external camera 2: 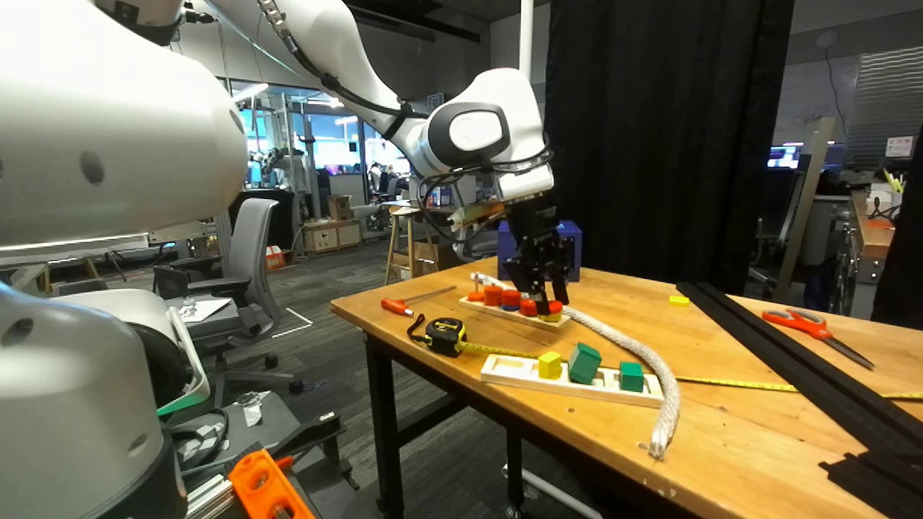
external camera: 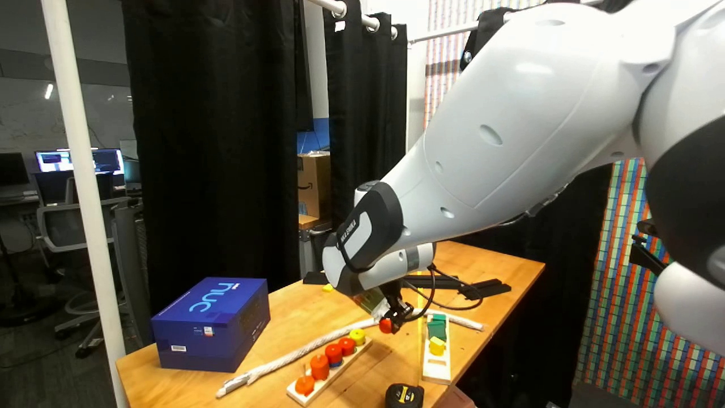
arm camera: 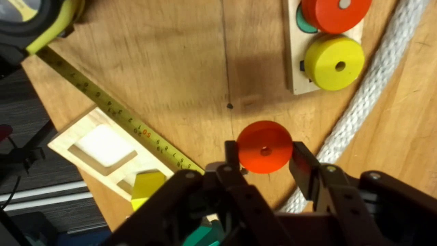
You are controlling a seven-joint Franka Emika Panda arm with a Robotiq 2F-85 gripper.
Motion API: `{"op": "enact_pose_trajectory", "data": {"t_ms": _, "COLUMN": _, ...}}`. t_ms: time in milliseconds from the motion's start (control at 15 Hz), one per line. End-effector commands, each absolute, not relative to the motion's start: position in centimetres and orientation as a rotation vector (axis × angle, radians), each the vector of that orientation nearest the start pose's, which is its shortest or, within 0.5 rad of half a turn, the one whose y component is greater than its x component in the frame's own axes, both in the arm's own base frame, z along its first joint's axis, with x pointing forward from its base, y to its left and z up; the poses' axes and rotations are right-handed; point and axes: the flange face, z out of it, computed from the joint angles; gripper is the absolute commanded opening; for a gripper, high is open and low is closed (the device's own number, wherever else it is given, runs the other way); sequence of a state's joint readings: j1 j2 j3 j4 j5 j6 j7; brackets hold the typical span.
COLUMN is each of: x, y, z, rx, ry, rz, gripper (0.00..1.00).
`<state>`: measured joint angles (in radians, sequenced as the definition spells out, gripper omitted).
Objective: Remove an orange disc from the wooden rack and put it on the table
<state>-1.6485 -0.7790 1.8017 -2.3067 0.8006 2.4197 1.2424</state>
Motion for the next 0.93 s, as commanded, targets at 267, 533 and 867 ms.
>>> {"op": "enact_pose_trajectory", "data": {"t_ms": 267, "x": 51.0, "y": 4.4, "z": 25.0, "rx": -2.251, "ry": 2.278, "rz": -0.382, "gripper": 0.21}}
{"op": "enact_pose_trajectory", "data": {"t_ms": 533, "x": 51.2, "y": 4.0, "z": 23.7, "rx": -2.266, "ry": 2.228, "rz": -0.347, "gripper": 0.21}}
{"op": "enact_pose_trajectory", "data": {"t_ms": 867, "x": 51.2, "y": 3.3, "z": 22.4, "rx": -2.262, "ry": 2.219, "rz": -0.294, "gripper": 0.52}}
